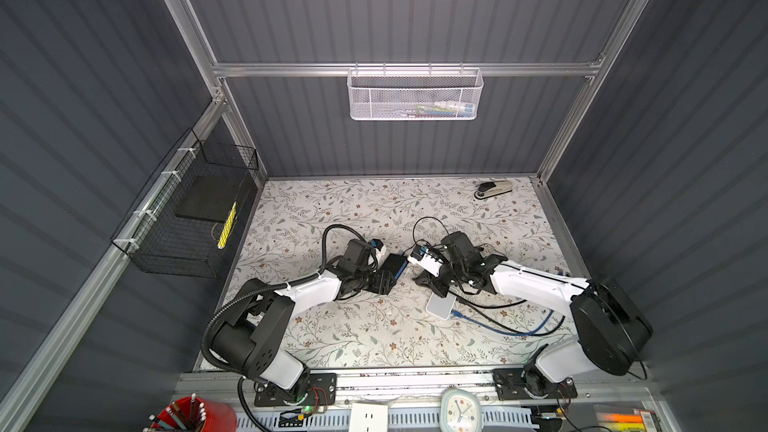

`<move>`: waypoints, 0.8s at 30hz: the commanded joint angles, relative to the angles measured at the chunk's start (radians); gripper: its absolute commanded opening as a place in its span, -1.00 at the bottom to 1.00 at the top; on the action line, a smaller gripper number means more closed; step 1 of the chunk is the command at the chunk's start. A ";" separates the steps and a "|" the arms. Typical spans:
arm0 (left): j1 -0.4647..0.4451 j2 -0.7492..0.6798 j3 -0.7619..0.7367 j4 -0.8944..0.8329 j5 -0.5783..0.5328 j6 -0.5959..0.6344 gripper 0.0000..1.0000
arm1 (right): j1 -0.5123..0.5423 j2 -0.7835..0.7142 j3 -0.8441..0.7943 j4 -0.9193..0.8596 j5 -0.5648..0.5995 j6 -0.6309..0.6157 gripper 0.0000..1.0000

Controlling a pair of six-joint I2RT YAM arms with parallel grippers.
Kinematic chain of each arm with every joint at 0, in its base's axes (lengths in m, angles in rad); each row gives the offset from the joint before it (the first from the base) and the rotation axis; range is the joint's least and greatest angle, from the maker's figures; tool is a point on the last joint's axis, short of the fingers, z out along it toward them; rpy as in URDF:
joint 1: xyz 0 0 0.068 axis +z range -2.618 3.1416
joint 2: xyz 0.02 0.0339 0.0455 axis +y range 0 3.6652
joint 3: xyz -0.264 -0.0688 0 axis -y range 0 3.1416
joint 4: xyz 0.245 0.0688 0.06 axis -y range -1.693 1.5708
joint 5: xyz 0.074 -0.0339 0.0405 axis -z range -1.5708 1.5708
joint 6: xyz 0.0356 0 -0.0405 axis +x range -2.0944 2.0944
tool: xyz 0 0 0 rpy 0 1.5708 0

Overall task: Insert the plug into the switch port
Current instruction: 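Push the clear plug into a blue switch port with the right gripper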

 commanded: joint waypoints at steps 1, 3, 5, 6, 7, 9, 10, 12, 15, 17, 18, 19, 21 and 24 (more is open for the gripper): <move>-0.003 -0.050 -0.039 0.028 0.018 -0.014 -0.31 | 0.009 0.014 0.001 0.100 0.027 0.060 -0.96; -0.003 -0.064 -0.056 0.038 0.007 -0.016 -0.31 | 0.017 0.023 -0.014 0.137 0.030 0.058 -0.97; -0.003 -0.071 -0.062 0.045 0.005 -0.018 -0.31 | 0.027 0.037 -0.032 0.175 0.040 0.053 -0.96; -0.002 -0.072 -0.064 0.052 0.004 -0.019 -0.31 | 0.032 0.043 -0.040 0.193 0.049 0.046 -0.96; -0.003 -0.072 -0.066 0.055 0.009 -0.020 -0.31 | 0.038 0.054 -0.047 0.211 0.054 0.044 -0.96; -0.003 -0.074 -0.066 0.056 0.020 -0.024 -0.31 | 0.040 0.078 -0.048 0.228 0.054 0.055 -0.97; -0.003 -0.076 -0.067 0.062 0.030 -0.023 -0.30 | 0.040 0.091 -0.043 0.238 0.051 0.060 -0.97; -0.003 -0.070 -0.068 0.062 0.044 -0.022 -0.30 | 0.050 0.113 -0.037 0.259 0.052 0.068 -0.97; -0.003 -0.065 -0.080 0.069 0.055 -0.022 -0.30 | 0.056 0.132 -0.031 0.277 0.054 0.080 -0.97; -0.003 -0.063 -0.087 0.070 0.054 -0.020 -0.31 | 0.059 0.136 -0.034 0.291 0.082 0.090 -0.97; -0.003 -0.063 -0.088 0.067 0.054 -0.019 -0.30 | 0.060 0.137 -0.035 0.294 0.093 0.090 -0.97; -0.003 -0.063 -0.088 0.070 0.055 -0.019 -0.30 | 0.063 0.139 -0.035 0.296 0.096 0.091 -0.97; -0.003 -0.062 -0.093 0.076 0.054 -0.019 -0.30 | 0.064 0.148 -0.034 0.295 0.101 0.097 -0.97; -0.003 -0.057 -0.093 0.082 0.095 -0.020 -0.30 | 0.065 0.157 -0.036 0.306 0.103 0.100 -0.97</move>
